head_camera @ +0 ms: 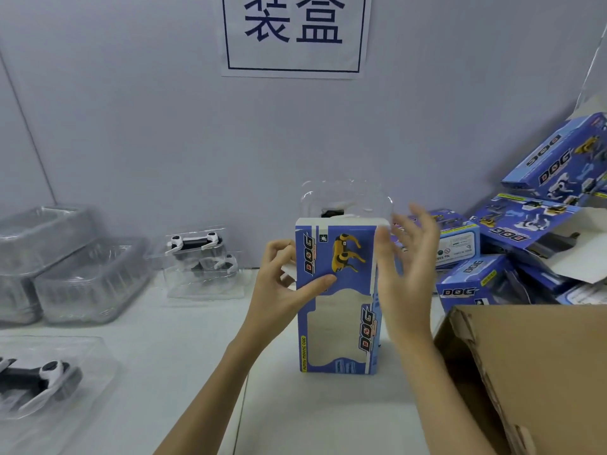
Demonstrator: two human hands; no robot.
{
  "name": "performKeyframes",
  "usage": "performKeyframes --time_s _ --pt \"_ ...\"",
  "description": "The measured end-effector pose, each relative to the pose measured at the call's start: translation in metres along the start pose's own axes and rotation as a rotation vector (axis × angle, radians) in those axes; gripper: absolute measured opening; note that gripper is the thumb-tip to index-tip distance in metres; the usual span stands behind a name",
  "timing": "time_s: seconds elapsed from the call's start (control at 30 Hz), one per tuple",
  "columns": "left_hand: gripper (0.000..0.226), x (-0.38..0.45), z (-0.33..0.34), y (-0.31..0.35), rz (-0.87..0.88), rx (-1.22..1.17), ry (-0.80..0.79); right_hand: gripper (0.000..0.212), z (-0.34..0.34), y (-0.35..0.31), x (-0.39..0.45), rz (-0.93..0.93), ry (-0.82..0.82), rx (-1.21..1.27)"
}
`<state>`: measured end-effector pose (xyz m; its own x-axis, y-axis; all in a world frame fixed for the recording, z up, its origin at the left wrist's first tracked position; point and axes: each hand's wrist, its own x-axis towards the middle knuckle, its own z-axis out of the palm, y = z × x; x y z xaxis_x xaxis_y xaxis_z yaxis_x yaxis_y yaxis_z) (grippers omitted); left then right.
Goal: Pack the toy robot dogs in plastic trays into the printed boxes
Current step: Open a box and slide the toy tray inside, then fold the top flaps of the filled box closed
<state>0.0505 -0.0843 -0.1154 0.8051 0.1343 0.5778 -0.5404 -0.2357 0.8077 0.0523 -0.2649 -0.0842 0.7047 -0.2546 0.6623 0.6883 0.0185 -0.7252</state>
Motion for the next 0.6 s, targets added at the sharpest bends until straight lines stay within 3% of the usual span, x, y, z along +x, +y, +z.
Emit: performKeyframes --time_s 0.23,0.43,0.6 --pt "0.052 0.0 0.0 0.0 -0.021 -0.03 -0.028 0.064 -0.012 0.036 -0.034 0.157 -0.193 0.038" --pt "0.05 -0.002 0.003 -0.001 -0.031 -0.052 -0.051 0.055 -0.02 0.035 -0.034 0.177 -0.186 0.037" --pt "0.066 -0.006 0.005 -0.001 -0.045 -0.114 -0.066 0.046 -0.022 0.03 -0.03 0.173 -0.182 0.045"
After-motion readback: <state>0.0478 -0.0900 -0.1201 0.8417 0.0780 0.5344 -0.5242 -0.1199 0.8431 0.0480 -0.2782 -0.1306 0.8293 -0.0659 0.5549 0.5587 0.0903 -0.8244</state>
